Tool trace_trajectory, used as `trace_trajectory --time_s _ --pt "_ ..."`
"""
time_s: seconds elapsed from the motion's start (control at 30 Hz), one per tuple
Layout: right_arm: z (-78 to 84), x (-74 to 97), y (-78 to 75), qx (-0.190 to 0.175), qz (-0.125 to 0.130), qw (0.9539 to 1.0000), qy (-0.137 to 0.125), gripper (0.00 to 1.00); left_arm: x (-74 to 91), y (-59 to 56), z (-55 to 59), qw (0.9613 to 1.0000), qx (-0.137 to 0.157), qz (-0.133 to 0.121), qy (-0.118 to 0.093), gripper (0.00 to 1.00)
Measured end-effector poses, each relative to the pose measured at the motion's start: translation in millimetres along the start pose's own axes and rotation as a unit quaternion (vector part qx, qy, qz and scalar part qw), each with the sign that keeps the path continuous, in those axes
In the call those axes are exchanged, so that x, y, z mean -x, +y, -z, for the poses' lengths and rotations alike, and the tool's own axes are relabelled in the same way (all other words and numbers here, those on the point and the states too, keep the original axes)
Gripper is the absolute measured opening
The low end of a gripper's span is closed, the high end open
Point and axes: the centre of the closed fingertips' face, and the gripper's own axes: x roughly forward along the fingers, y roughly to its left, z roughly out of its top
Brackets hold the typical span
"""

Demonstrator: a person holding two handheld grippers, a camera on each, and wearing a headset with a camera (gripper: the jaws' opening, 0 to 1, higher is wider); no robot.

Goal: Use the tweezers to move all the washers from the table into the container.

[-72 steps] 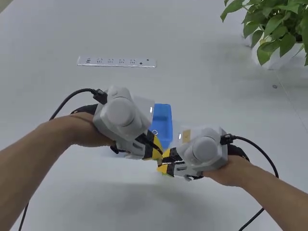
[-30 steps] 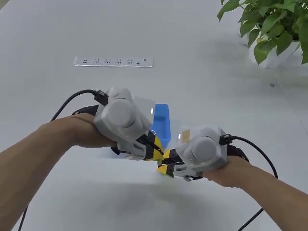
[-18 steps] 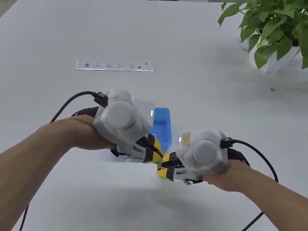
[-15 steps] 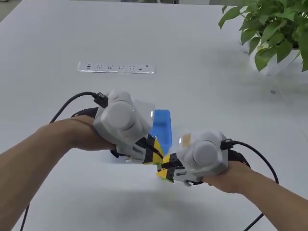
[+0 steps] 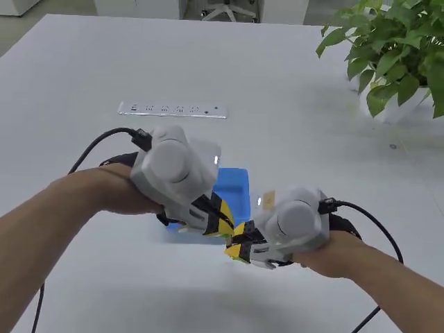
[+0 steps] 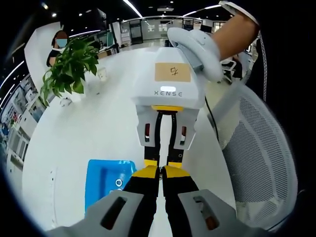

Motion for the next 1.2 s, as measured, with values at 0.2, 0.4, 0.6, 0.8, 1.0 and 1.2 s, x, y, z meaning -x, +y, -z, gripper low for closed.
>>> trace_trajectory --time_s 0.2,0.4,0.6,0.8,1.0,1.2 --pt "-10.4 2.5 -6.3 0.011 0.001 0.9999 -0.001 0.1 9.7 5.7 -3.1 1.0 -0.001 -0.009 -0.001 0.06" --pt "-18.4 3.0 -14.2 0.021 0.0 0.9998 -0.001 0.1 17.4 12.3 -4.0 0.9999 0.0 -0.016 -0.002 0.06" --pt "-26.2 1.8 -23.6 0.027 0.001 0.9996 -0.004 0.1 25.6 22.7 -3.0 0.9997 0.0 -0.024 -0.002 0.06" --pt "-33.1 -1.4 -34.9 0.034 0.001 0.9994 -0.006 0.1 30.7 31.9 -1.3 0.9995 0.001 -0.03 -0.001 0.06" --pt "-37.7 -5.8 -43.3 0.037 0.0 0.9993 -0.008 0.1 34.3 40.0 2.3 0.9995 0.001 -0.033 0.001 0.06" --pt "-40.0 -13.1 -53.9 0.039 0.0 0.9992 -0.011 0.1 35.1 49.6 8.3 0.9993 0.0 -0.036 0.006 0.06"
